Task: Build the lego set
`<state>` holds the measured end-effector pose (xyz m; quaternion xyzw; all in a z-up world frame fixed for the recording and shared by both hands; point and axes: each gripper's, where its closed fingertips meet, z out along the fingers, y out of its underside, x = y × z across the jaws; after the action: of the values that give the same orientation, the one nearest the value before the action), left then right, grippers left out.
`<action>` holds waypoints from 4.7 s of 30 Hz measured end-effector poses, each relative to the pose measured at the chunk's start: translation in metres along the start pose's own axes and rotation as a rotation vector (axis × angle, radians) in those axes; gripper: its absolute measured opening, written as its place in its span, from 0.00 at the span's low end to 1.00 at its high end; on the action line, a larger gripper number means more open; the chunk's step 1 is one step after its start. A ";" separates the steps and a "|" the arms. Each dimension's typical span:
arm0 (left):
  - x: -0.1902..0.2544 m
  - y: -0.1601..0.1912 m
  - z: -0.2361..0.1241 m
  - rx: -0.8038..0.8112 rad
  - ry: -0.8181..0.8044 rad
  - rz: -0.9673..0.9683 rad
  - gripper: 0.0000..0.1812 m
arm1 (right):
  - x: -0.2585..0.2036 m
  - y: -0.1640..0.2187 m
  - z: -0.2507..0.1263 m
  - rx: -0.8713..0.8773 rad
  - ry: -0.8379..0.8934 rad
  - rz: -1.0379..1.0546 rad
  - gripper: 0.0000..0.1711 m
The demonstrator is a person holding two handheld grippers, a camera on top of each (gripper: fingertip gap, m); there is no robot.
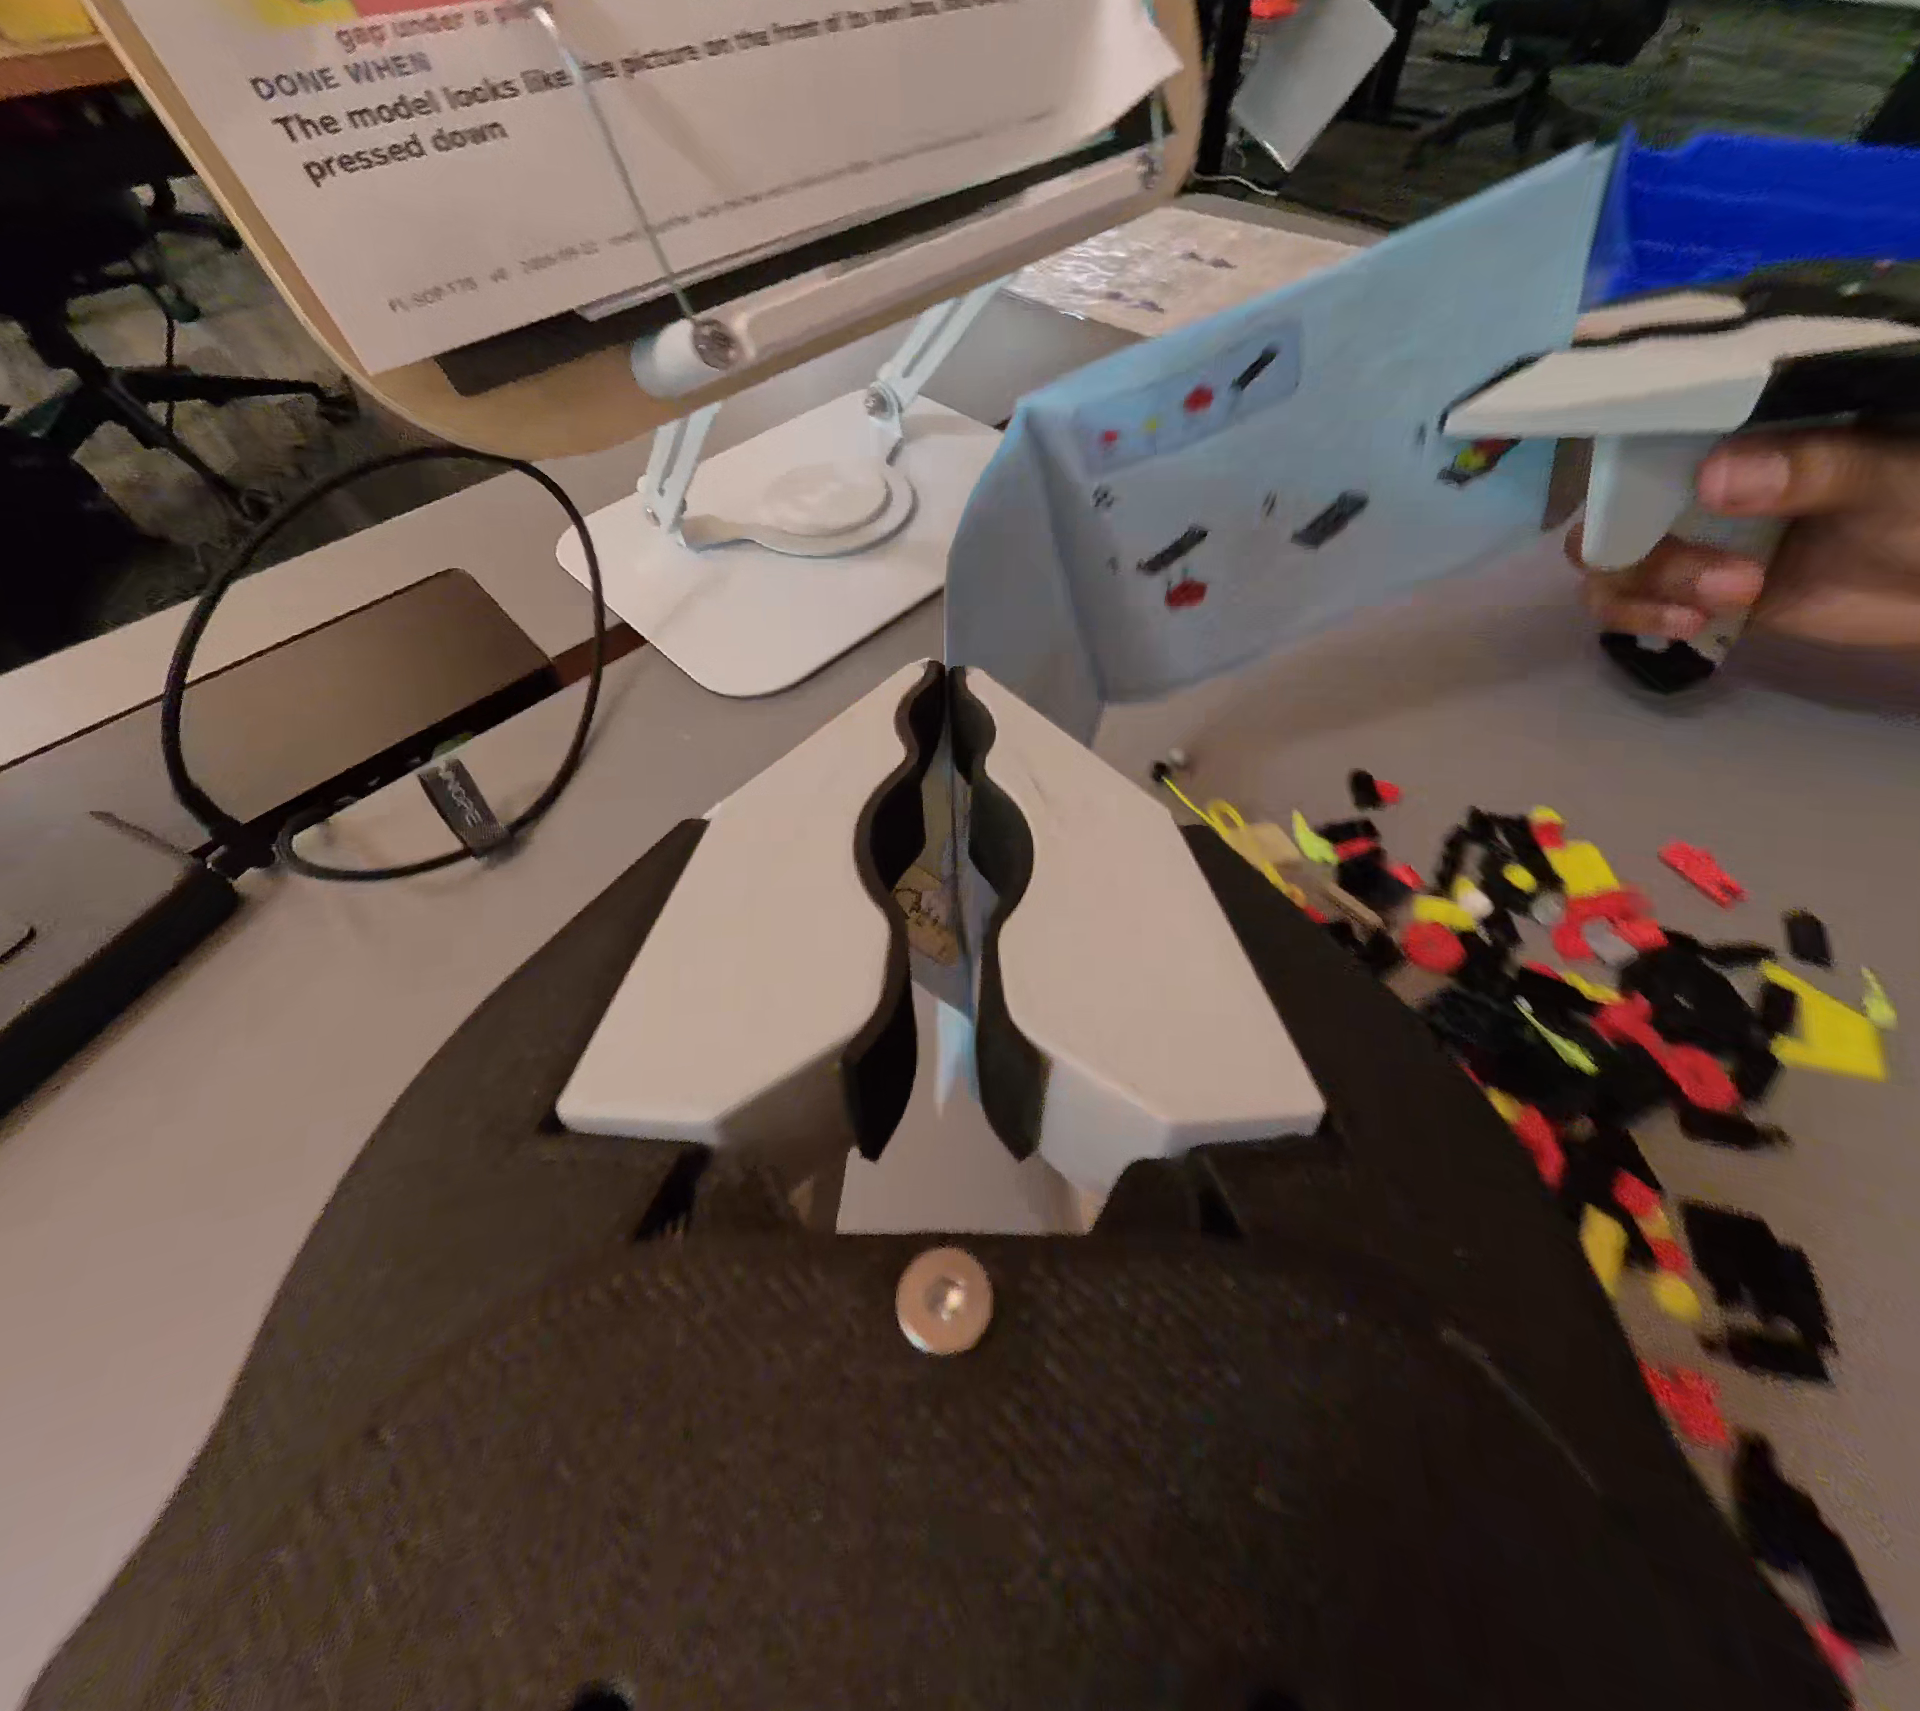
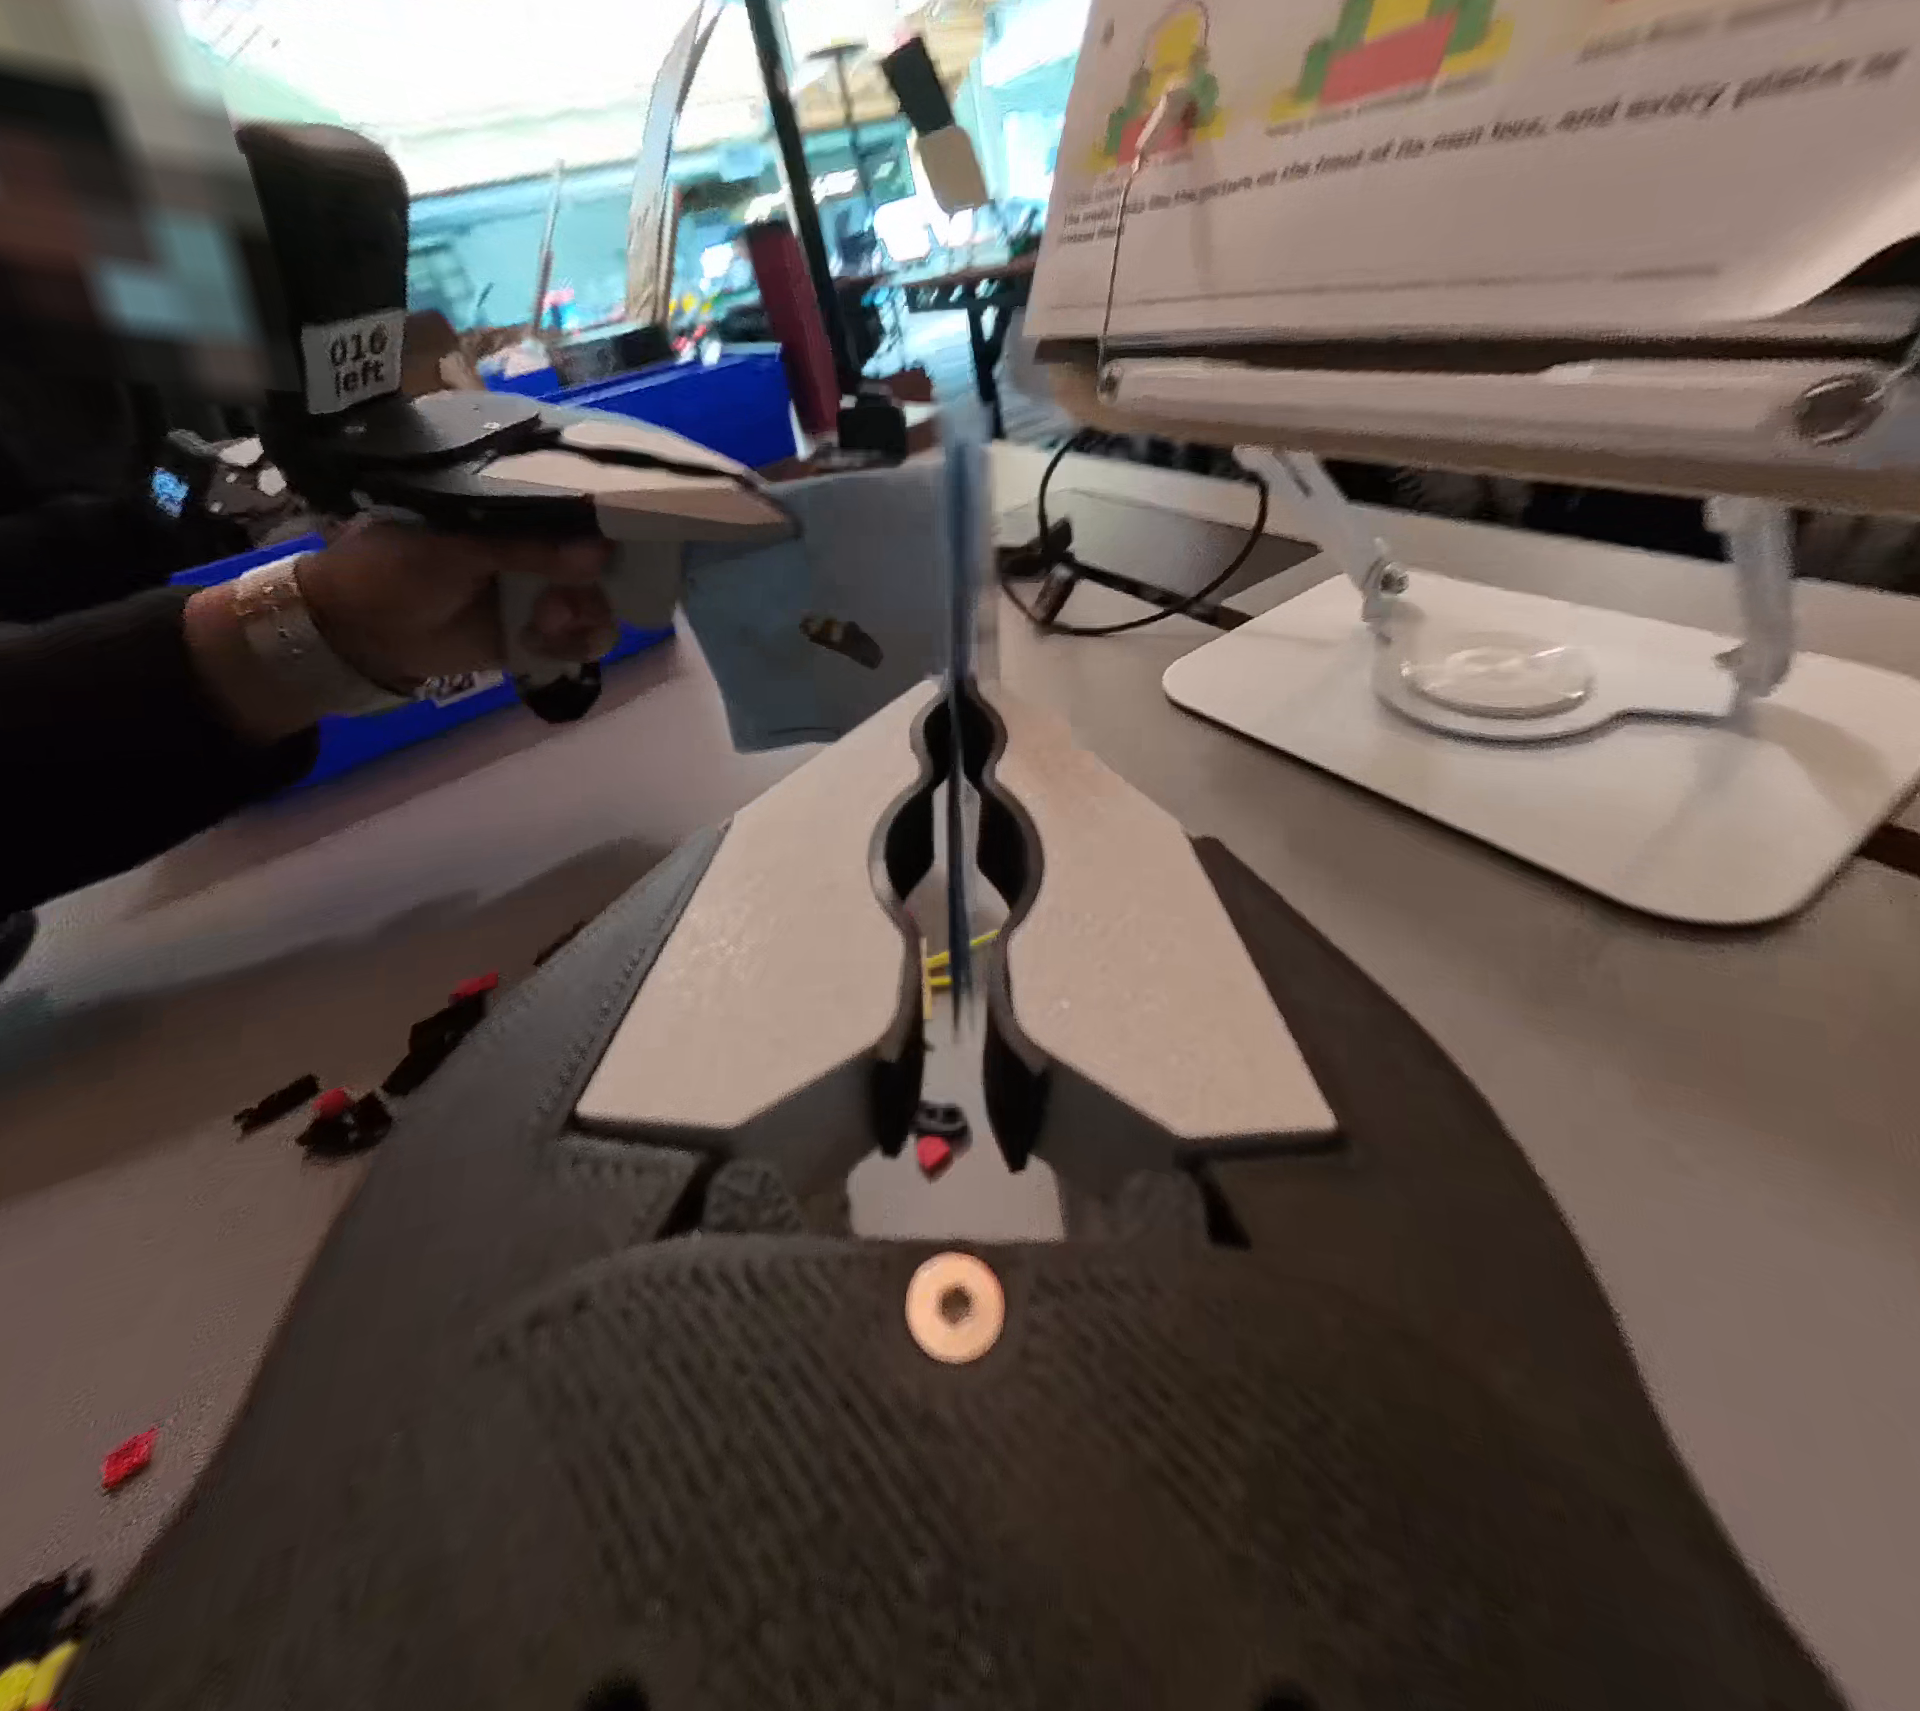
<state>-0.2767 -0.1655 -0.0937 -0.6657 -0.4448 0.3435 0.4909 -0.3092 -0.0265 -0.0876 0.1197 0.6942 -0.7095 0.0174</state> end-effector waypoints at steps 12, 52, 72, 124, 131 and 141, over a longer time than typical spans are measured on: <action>-0.072 -0.003 0.072 0.017 -0.033 -0.079 0.00 | 0.095 0.003 0.063 -0.007 0.007 0.094 0.00; -0.090 0.021 0.054 0.063 0.145 -0.123 0.18 | 0.121 0.038 0.046 -0.305 0.069 -0.156 0.24; -0.090 -0.007 0.041 0.121 0.130 -0.100 0.21 | 0.127 0.034 0.045 -0.281 0.104 -0.163 0.45; 0.219 0.072 -0.096 -0.062 0.277 0.090 0.27 | -0.133 0.096 -0.080 -0.390 0.087 -0.088 0.33; 0.190 0.073 -0.099 -0.038 0.200 0.062 0.31 | -0.138 0.092 -0.086 -0.397 0.039 -0.092 0.19; 0.174 0.069 -0.102 -0.015 0.148 0.056 0.28 | -0.145 0.096 -0.085 -0.412 0.011 -0.152 0.14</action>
<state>-0.1041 -0.0474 -0.1347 -0.7051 -0.3913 0.3036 0.5076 -0.1377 0.0341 -0.1539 0.0646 0.8317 -0.5512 -0.0157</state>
